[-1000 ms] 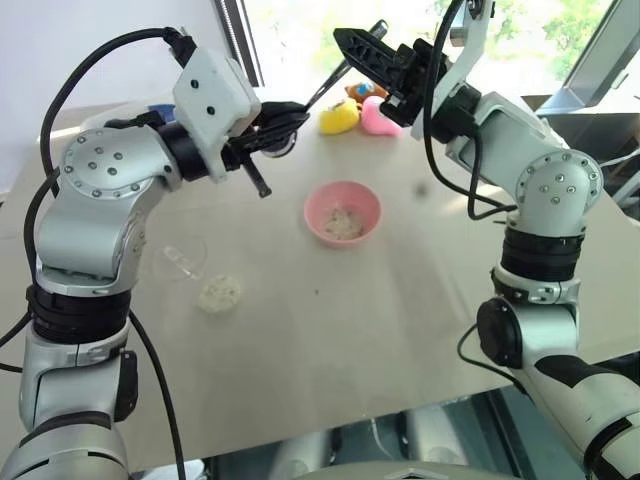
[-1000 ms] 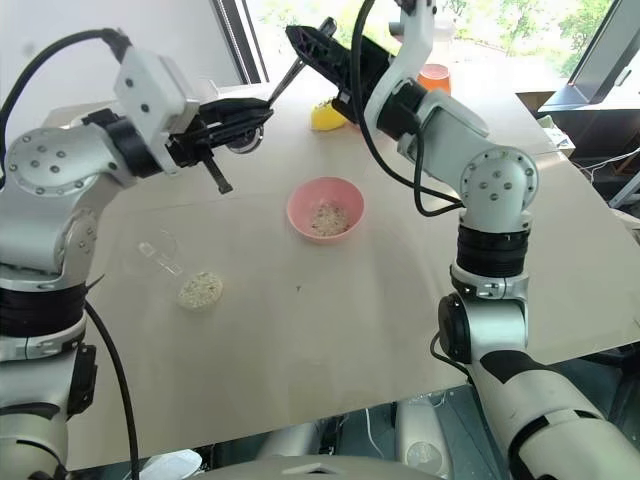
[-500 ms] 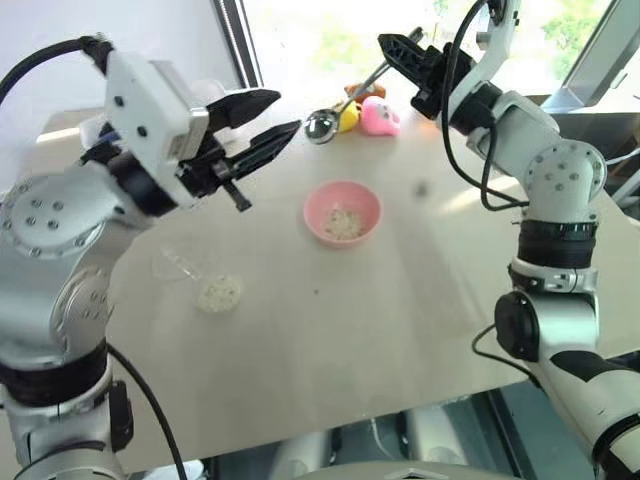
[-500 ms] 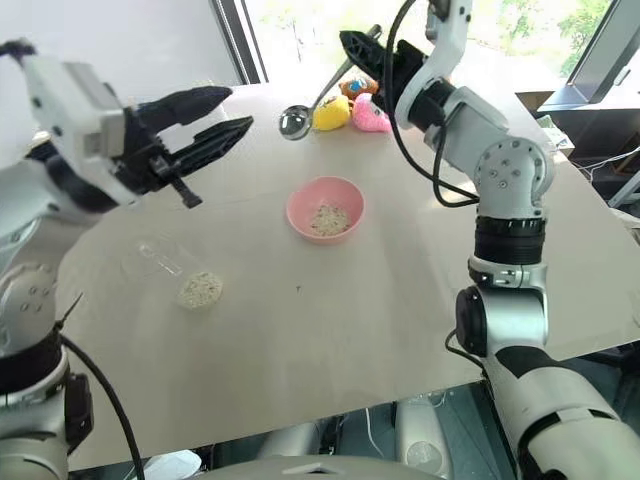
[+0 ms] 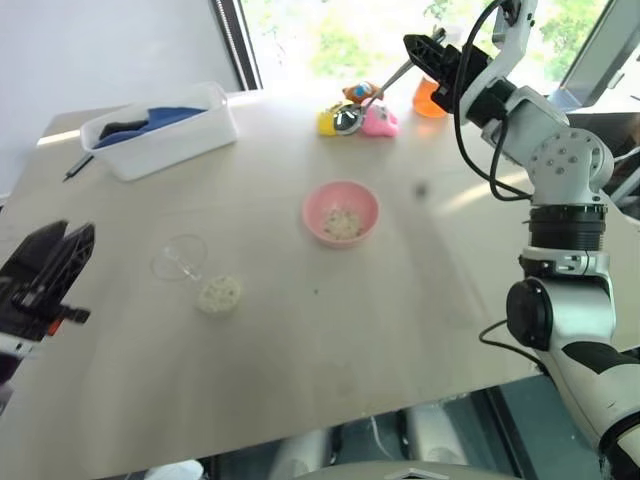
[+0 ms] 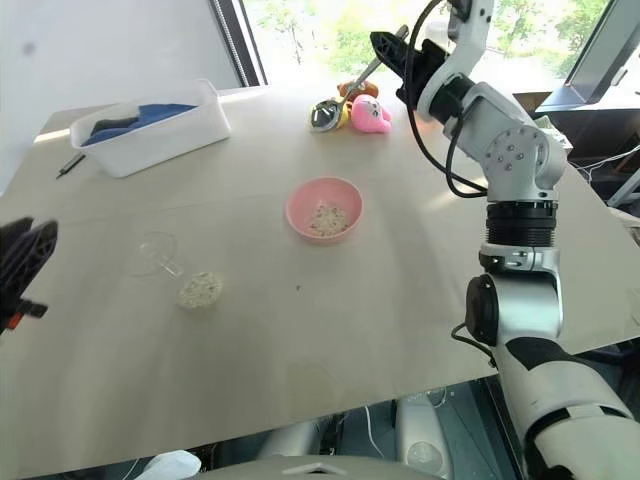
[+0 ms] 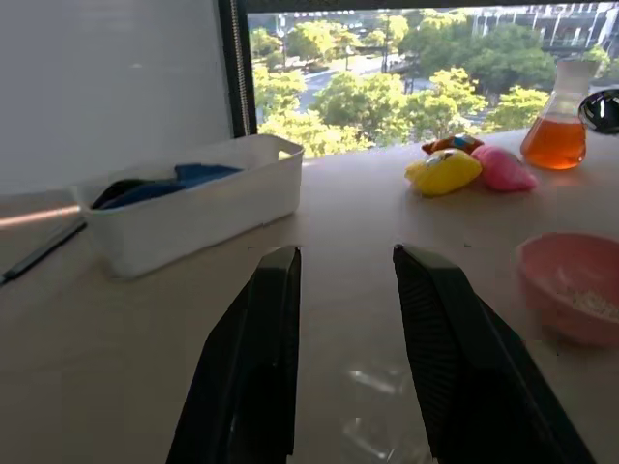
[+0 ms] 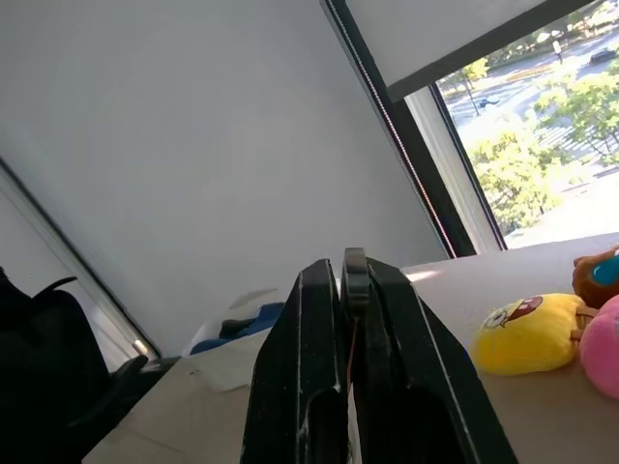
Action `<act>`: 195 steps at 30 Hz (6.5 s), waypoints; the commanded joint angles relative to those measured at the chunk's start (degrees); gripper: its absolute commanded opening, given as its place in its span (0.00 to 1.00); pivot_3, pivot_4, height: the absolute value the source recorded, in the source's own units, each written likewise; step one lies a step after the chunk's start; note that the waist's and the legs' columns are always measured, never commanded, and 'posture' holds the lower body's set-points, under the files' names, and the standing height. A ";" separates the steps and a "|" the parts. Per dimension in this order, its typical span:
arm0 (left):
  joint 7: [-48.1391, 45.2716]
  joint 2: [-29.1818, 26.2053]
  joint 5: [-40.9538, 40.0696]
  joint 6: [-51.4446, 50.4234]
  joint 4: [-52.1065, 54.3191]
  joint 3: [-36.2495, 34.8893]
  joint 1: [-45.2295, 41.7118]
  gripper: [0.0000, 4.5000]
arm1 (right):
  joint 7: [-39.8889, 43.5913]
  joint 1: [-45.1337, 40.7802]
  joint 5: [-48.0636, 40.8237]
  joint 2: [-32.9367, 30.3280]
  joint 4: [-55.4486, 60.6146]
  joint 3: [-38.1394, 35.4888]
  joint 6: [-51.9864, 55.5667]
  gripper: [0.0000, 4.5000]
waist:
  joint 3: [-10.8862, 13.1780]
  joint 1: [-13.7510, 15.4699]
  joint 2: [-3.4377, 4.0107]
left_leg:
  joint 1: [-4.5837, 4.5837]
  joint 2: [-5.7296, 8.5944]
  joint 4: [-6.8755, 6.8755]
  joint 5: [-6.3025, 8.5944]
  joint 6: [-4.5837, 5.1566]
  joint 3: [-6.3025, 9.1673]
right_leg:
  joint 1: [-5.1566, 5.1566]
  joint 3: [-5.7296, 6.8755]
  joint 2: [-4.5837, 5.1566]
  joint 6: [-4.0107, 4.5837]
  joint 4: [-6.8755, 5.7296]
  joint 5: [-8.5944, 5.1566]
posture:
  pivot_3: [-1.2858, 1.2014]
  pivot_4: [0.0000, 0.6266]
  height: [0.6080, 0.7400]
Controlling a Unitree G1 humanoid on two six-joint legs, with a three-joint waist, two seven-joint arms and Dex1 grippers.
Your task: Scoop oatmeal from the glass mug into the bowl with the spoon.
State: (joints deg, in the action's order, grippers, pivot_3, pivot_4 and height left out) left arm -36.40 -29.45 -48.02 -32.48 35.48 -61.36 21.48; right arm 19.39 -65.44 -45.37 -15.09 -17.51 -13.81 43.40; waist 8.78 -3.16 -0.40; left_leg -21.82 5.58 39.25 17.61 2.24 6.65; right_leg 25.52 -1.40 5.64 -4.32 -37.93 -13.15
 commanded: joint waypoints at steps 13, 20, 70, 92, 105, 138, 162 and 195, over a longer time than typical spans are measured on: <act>-14.49 -3.05 17.65 30.77 -28.50 18.59 -9.30 0.60 | -1.86 -0.01 0.46 -1.09 6.40 -2.17 0.81 0.00 | -0.02 0.72 -0.02 | -0.07 0.03 -0.01 0.01 0.01 0.04 | 0.04 0.05 0.23 0.01 0.05 0.01 | 0.52 0.24 1.00; -16.29 -6.09 19.87 34.48 -37.68 23.38 -14.11 0.60 | -3.62 0.97 -0.16 -1.76 9.53 -3.21 2.18 0.00 | -0.01 0.18 0.00 | -0.09 0.00 -0.08 0.01 0.01 0.01 | 0.14 0.02 0.20 0.01 0.04 0.01 | 0.52 0.24 1.00; -20.74 -10.00 24.70 40.79 -61.50 37.27 -31.30 0.10 | -8.12 4.89 -1.73 0.72 15.25 -4.08 4.91 0.00 | -0.02 -0.80 0.00 | -0.09 0.03 -0.03 0.00 0.01 0.05 | 0.15 0.04 0.23 -0.01 -0.01 0.01 | 0.52 0.24 1.00; -10.26 -5.62 21.32 35.04 -39.13 35.64 -22.72 0.10 | -8.26 5.56 -1.58 1.11 15.42 -4.20 4.57 0.00 | -0.02 -0.82 0.01 | -0.10 0.03 -0.03 0.00 0.01 0.03 | 0.15 -0.01 0.25 -0.01 0.00 0.01 | 0.52 0.24 1.00; -0.03 0.07 18.33 27.16 -22.71 35.09 -12.97 0.10 | -8.00 5.42 -1.49 1.68 14.63 -4.07 4.40 0.00 | -0.02 -0.22 0.00 | -0.08 0.02 -0.03 0.01 0.01 0.04 | 0.13 0.01 0.23 0.00 -0.02 0.01 | 0.52 0.24 1.00; 5.91 5.71 22.98 29.15 -8.58 37.66 -0.24 0.39 | -6.68 4.83 -1.20 1.52 13.06 -4.02 4.54 0.00 | -0.01 0.83 0.01 | -0.10 0.02 -0.06 0.01 0.02 0.00 | 0.13 -0.01 0.20 0.00 0.05 0.01 | 0.52 0.24 1.00; 10.11 8.16 23.58 29.61 -9.63 37.99 -2.99 0.39 | -6.87 4.87 -1.18 1.61 13.00 -3.71 5.04 0.00 | -0.01 0.85 0.01 | -0.10 0.03 -0.07 0.01 0.02 0.00 | 0.12 -0.01 0.17 0.00 0.06 0.01 | 0.52 0.24 1.00; 10.29 10.92 25.85 32.49 -8.18 39.46 0.35 0.39 | -6.53 5.06 -1.06 1.66 12.29 -3.36 5.19 0.00 | -0.01 0.86 0.01 | -0.10 0.02 -0.07 0.01 0.02 0.00 | 0.12 -0.01 0.17 0.00 0.06 0.01 | 0.52 0.24 1.00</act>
State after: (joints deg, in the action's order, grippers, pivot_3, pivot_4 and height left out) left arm -25.94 -18.44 -21.90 -1.23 25.37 -21.90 21.44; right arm 12.14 -59.28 -45.71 -13.11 -6.68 -16.74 48.92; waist 8.76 -2.29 -0.39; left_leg -21.92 5.60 39.18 17.62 2.26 6.65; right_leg 25.65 -1.41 5.81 -4.32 -37.87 -13.14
